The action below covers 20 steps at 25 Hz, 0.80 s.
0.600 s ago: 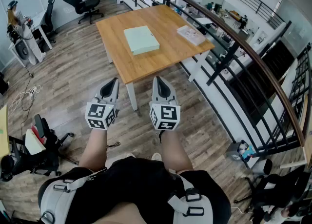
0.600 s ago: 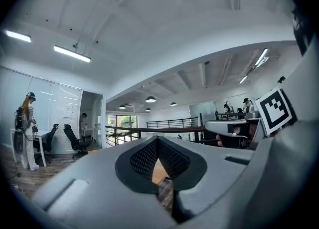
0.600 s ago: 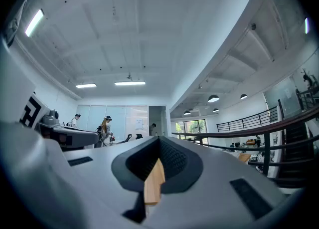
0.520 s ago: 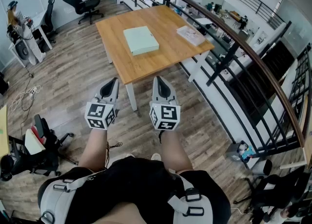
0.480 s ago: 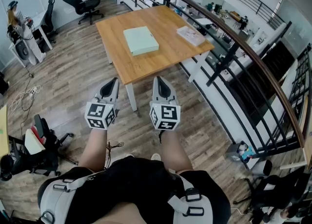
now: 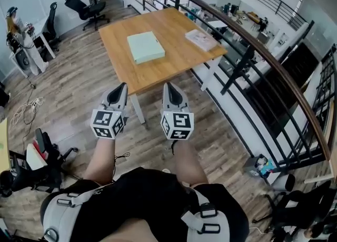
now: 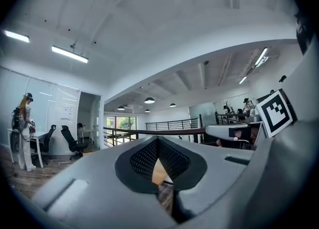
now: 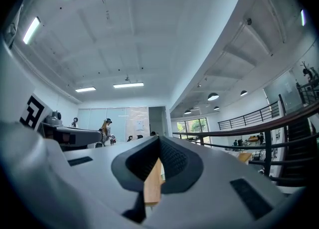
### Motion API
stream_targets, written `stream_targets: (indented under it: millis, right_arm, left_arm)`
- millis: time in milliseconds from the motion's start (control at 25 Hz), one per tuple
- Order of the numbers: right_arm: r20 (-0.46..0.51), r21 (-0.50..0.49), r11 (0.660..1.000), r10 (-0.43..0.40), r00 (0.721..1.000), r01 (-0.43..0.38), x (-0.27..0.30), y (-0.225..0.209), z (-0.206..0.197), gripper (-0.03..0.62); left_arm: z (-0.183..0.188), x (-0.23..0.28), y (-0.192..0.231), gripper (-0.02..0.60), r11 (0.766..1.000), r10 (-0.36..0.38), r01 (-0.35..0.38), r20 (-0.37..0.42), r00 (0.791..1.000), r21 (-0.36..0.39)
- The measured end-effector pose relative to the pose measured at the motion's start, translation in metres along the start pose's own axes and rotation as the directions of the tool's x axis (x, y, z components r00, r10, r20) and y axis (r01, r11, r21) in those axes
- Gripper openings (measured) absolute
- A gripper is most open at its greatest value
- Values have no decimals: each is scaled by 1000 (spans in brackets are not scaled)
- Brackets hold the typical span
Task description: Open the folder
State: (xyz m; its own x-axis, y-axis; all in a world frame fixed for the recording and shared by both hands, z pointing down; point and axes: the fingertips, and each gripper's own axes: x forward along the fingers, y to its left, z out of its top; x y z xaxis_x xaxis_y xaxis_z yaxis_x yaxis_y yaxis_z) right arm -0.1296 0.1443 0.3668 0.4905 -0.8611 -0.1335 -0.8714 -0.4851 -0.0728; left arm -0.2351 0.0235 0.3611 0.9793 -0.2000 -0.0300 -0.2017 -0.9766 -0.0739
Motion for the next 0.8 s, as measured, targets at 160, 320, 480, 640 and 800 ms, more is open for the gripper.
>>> stream_targets:
  millis: [160, 320, 480, 640, 800]
  right_arm:
    - [-9, 0, 1000, 0, 1000, 0, -8, -30, -2, 6]
    - [-17, 9, 1000, 1, 1000, -1, -15, -61, -3, 6]
    - [-11, 22, 1000, 3, 1000, -3, -14, -81, 3, 6]
    - [-1, 25, 1000, 6, 1000, -6, -12, -90, 4, 6]
    - [1, 25, 1000, -5, 1000, 5, -5, -103, -1, 6]
  left_arm:
    - [1, 19, -22, 2, 1000, 4, -4, 16, 1000, -30]
    - [2, 38, -48, 2, 999, 2, -2, 12, 1000, -33]
    - [11, 50, -64, 2, 1000, 1, 0, 20, 1000, -14]
    - [7, 60, -69, 2, 1000, -1, 1, 17, 1000, -13]
    - [4, 75, -69, 2, 1000, -1, 1, 22, 1000, -19]
